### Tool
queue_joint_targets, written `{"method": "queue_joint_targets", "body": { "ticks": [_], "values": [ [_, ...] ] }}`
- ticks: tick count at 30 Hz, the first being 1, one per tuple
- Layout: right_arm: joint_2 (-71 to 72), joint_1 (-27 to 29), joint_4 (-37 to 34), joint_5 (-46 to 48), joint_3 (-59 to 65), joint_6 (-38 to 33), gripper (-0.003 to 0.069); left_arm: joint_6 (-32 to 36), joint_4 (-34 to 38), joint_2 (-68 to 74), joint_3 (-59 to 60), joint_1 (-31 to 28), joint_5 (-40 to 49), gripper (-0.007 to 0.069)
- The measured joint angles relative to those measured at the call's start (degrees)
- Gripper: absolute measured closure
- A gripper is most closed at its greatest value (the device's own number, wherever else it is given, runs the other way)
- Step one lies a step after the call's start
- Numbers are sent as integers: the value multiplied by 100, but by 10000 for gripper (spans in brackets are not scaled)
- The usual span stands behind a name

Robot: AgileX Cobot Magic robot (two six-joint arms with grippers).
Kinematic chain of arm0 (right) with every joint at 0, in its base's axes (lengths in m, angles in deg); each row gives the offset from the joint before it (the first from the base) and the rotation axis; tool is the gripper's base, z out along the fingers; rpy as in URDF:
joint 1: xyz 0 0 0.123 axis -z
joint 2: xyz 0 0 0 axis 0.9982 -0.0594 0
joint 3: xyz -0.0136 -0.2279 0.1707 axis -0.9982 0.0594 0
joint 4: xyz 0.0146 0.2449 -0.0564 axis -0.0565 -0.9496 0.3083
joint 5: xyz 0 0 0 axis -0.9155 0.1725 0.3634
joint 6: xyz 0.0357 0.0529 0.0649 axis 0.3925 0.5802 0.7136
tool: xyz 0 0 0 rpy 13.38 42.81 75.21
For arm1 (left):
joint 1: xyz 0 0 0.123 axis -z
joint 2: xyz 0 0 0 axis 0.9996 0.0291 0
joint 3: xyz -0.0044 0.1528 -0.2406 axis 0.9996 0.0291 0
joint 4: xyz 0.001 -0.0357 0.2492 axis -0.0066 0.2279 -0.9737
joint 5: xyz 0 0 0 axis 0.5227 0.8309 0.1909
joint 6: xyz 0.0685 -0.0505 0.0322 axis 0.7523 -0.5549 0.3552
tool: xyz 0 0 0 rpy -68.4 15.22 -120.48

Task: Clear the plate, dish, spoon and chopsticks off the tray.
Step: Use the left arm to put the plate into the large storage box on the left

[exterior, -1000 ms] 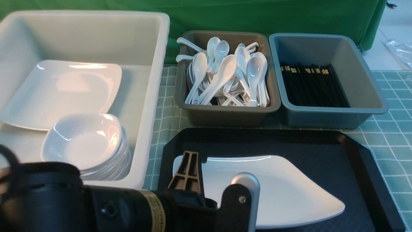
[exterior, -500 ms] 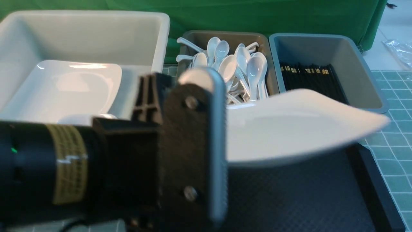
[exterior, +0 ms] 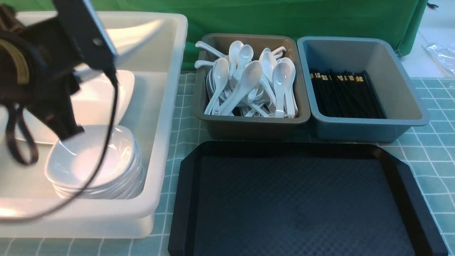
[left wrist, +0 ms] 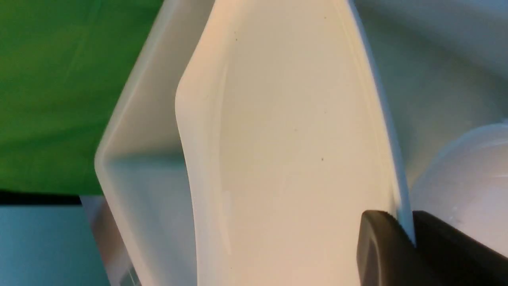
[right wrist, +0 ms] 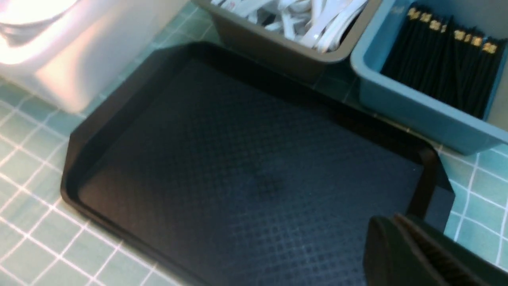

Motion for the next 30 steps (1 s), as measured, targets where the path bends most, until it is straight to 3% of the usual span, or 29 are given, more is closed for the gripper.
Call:
{"method": "queue_joint_targets", "body": {
  "ticks": [7, 20, 30],
  "values": [
    [-172, 0, -135, -31, 0, -376, 637, -716, -1, 1353, -699, -727, 260, 594],
    [-177, 0, -167, -31, 0, -547, 637, -996, -351, 2934, -1411, -740, 491, 596],
    [-177, 0, -167, -31, 0, -639, 626, -1327, -517, 3285, -1425, -715, 328, 587]
  ]
}}
